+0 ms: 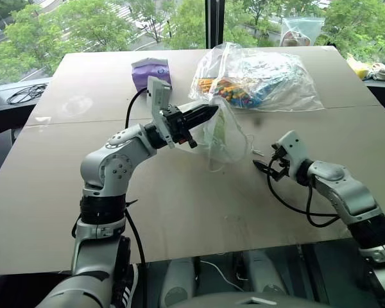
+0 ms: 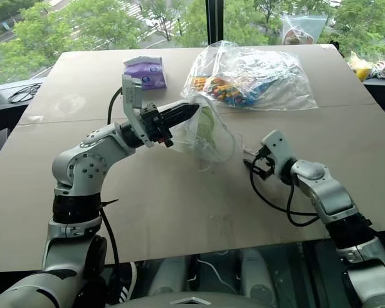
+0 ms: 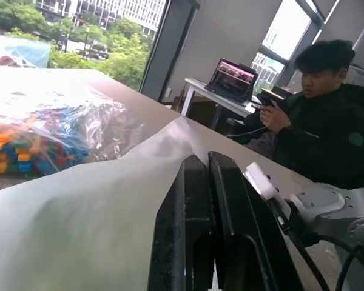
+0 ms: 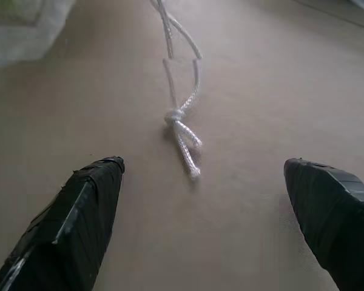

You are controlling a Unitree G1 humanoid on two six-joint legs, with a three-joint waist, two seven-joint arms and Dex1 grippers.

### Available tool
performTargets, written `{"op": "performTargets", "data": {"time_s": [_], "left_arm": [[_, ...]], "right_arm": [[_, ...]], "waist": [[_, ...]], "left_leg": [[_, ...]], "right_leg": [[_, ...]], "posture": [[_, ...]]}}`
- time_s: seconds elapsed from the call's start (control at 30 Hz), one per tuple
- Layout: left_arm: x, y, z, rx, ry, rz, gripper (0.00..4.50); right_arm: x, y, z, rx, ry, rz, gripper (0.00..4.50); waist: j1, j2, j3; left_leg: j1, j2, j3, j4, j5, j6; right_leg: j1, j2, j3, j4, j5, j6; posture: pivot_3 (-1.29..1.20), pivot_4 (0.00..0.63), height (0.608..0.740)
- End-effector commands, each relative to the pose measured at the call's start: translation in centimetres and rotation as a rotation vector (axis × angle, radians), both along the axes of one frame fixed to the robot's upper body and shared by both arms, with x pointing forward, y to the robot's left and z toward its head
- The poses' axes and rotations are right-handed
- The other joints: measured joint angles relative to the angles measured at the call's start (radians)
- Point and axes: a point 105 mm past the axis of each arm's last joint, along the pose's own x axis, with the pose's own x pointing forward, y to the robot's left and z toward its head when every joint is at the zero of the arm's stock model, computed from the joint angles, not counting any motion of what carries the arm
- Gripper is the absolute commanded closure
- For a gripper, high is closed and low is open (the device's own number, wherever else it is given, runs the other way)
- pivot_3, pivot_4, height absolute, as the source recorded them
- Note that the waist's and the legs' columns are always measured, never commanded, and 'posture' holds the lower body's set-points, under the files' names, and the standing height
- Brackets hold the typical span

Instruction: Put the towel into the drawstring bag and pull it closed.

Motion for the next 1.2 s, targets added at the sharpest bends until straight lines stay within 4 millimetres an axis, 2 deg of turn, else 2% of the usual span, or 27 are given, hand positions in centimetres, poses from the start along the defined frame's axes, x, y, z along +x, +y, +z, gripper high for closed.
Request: {"op": "performTargets", "data": {"time_s": [0.03, 0.07, 0.17, 0.2, 0.27, 0.43, 0.47, 0.53, 0.63, 0.8, 0.9, 1.0, 1.03, 1.1, 1.17, 1.2], "left_arm": [[-0.6, 0.1, 1.5, -0.008, -0.067, -0.011, 4.5], [-0.6, 0.1, 1.5, -0.008, -0.067, -0.011, 4.5], [-0.6, 0.1, 1.4, -0.002, -0.069, -0.007, 4.5], [-0.6, 0.1, 1.5, 0.0, -0.07, -0.005, 4.5], [-0.5, 0.3, 1.5, -0.001, -0.071, 0.001, 4.5], [-0.3, 0.4, 1.0, 0.005, -0.062, 0.028, 4.5], [-0.2, 0.4, 0.8, 0.013, -0.063, 0.036, 4.5], [0.1, 0.5, 0.6, 0.017, -0.064, 0.047, 4.5], [0.6, 0.7, 0.6, 0.013, -0.057, 0.064, 4.5], [1.5, 1.0, 0.4, 0.014, -0.039, 0.107, 4.5], [1.3, 1.8, 1.6, -0.08, -0.084, 0.085, 4.5], [1.4, 3.6, 2.8, -0.18, -0.089, 0.115, 3.7], [1.6, 4.2, 2.9, -0.185, -0.089, 0.146, 3.2], [2.0, 5.7, 2.2, -0.147, -0.063, 0.228, 2.25], [1.3, 7.0, 1.2, -0.1, -0.033, 0.248, 1.31], [0.6, 7.4, 0.8, -0.072, -0.027, 0.242, 1.31]], "right_arm": [[1.7, 0.5, 1.3, -0.052, -0.136, -0.011, 0.02], [2.0, 0.7, 1.3, -0.058, -0.15, -0.01, 0.02], [2.7, 2.2, 2.6, 0.107, -0.158, -0.012, 0.02], [2.8, 2.3, 2.8, 0.127, -0.163, -0.006, 0.41], [2.8, 2.2, 2.9, 0.119, -0.173, -0.003, 0.71], [1.8, 1.4, 2.6, 0.145, -0.139, 0.013, 3.2], [1.5, 1.4, 2.5, 0.148, -0.132, 0.021, 3.47], [1.0, 1.2, 2.3, 0.138, -0.122, 0.027, 4.44], [0.7, 0.8, 2.3, 0.13, -0.122, 0.018, 4.44], [1.2, 0.1, 3.7, 0.144, -0.161, -0.038, 4.44], [1.6, -0.1, 5.0, 0.175, -0.172, -0.062, 4.44], [1.7, 0.1, 5.9, 0.168, -0.188, -0.057, 4.5], [1.6, 0.2, 6.1, 0.165, -0.193, -0.052, 4.5], [1.6, 0.4, 6.8, 0.177, -0.201, -0.051, 4.5], [1.6, 0.6, 7.1, 0.187, -0.201, -0.05, 4.5], [1.5, 0.8, 7.0, 0.186, -0.197, -0.048, 4.5]], "waist": [[0.004, 0.0, 0.0], [0.005, 0.0, 0.0], [0.007, -0.001, 0.001], [0.007, -0.001, 0.001], [0.008, -0.001, 0.001], [0.008, -0.001, 0.001], [0.008, -0.001, 0.001], [0.007, -0.001, 0.001], [0.004, -0.001, 0.001], [0.006, -0.001, 0.001], [0.005, -0.001, 0.001], [0.003, -0.001, 0.001], [0.003, -0.001, 0.001], [0.005, -0.001, 0.001], [0.001, 0.0, 0.001], [-0.001, 0.0, 0.001]], "left_leg": [[0.0, 0.0, 0.0, 0.0, 0.0, 0.0], [0.0, 0.0, 0.0, 0.0, 0.0, 0.0], [-0.001, 0.0, 0.0, 0.001, 0.0, 0.0], [-0.001, 0.0, 0.0, 0.001, 0.0, 0.0], [-0.001, 0.0, 0.0, 0.001, 0.0, 0.0], [-0.001, 0.0, 0.001, 0.001, 0.0, 0.0], [0.0, 0.0, 0.001, 0.001, 0.0, 0.0], [0.0, 0.0, 0.0, 0.001, 0.0, 0.0], [0.0, 0.0, 0.0, 0.001, 0.0, 0.0], [0.001, 0.0, 0.0, 0.002, 0.001, -0.001], [0.001, 0.0, 0.0, 0.003, 0.001, -0.001], [0.0, 0.0, 0.001, 0.003, 0.001, -0.001], [0.0, 0.0, 0.0, 0.003, 0.001, -0.001], [0.0, 0.0, 0.0, 0.002, 0.001, -0.001], [0.0, 0.0, -0.001, 0.002, 0.001, -0.001], [0.001, 0.0, 0.0, 0.002, 0.001, -0.001]], "right_leg": [[0.0, 0.0, 0.0, 0.0, 0.0, 0.0], [0.0, 0.0, 0.0, 0.0, 0.0, 0.0], [0.001, -0.001, -0.001, 0.0, 0.0, 0.0], [0.0, -0.001, 0.0, 0.0, 0.0, 0.0], [0.0, -0.001, 0.0, 0.0, 0.0, 0.0], [0.001, -0.003, 0.0, 0.0, 0.0, 0.0], [0.001, -0.003, 0.0, 0.0, 0.0, 0.0], [0.001, -0.002, 0.0, 0.0, 0.0, 0.0], [0.001, -0.002, 0.0, 0.001, 0.0, 0.0], [0.001, -0.001, -0.001, 0.003, 0.0, 0.0], [0.001, -0.001, 0.0, 0.003, 0.0, 0.0], [0.0, -0.002, 0.0, 0.003, 0.0, 0.0], [0.0, -0.001, 0.0, 0.003, 0.0, 0.0], [0.001, -0.001, -0.001, 0.003, 0.0, 0.0], [0.001, -0.001, -0.001, 0.003, 0.0, 0.0], [0.001, -0.001, 0.0, 0.003, 0.0, 0.0]], "posture": [[0.0, 0.15, 0.74], [0.0, 0.15, 0.74], [0.0, 0.15, 0.74], [0.0, 0.15, 0.74], [0.0, 0.15, 0.74], [0.0, 0.15, 0.74], [0.0, 0.15, 0.74], [0.0, 0.15, 0.74], [0.0, 0.15, 0.74], [0.0, 0.15, 0.74], [0.0, 0.15, 0.74], [0.0, 0.15, 0.74], [0.0, 0.15, 0.74], [0.0, 0.15, 0.74], [0.0, 0.15, 0.74], [0.0, 0.15, 0.74]]}}
